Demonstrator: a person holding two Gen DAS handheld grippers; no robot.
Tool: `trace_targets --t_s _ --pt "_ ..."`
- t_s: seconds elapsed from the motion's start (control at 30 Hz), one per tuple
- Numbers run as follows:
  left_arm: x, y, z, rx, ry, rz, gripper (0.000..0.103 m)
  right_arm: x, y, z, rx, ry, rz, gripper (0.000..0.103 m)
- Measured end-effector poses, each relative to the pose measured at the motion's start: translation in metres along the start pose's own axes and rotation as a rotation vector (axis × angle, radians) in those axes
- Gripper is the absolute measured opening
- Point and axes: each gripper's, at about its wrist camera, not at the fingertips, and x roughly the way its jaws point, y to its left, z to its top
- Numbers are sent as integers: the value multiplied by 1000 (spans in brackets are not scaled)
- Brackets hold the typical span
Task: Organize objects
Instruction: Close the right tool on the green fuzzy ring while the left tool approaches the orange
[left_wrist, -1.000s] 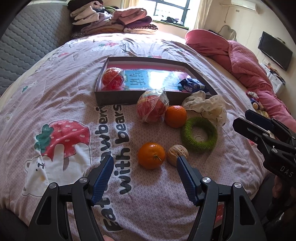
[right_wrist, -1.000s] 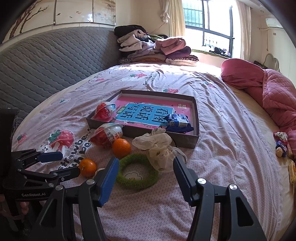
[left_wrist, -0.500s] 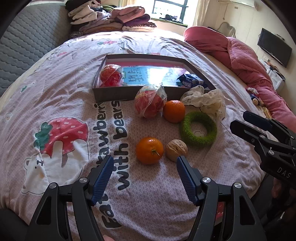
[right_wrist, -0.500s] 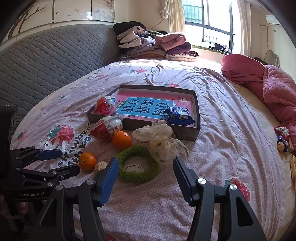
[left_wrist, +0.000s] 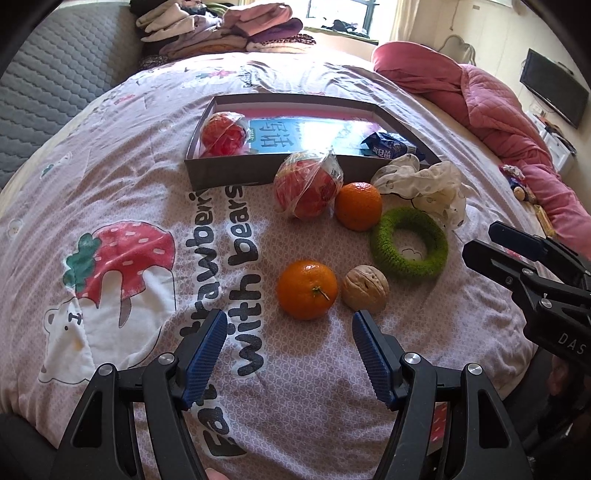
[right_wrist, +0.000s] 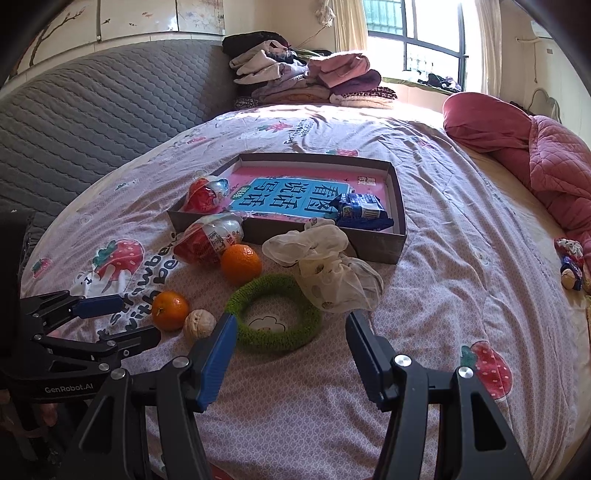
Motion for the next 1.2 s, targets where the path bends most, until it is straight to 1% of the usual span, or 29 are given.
trace_targets --t_s 0.13,0.3,0.77,0.93,1.2 --pt "2 -1 -1 5 8 6 72 4 -1 -2 12 17 3 60" --pt "3 -1 -1 5 0 19 72 9 -4 -4 35 27 -2 60" --pt "10 -1 0 12 -11 17 72 26 -23 -6 171 37 -33 60" --pt "14 -2 0 11 -16 20 72 34 -21 -4 165 37 -41 60" --pt "21 0 3 7 -26 44 72 46 -12 -3 125 36 -79 60"
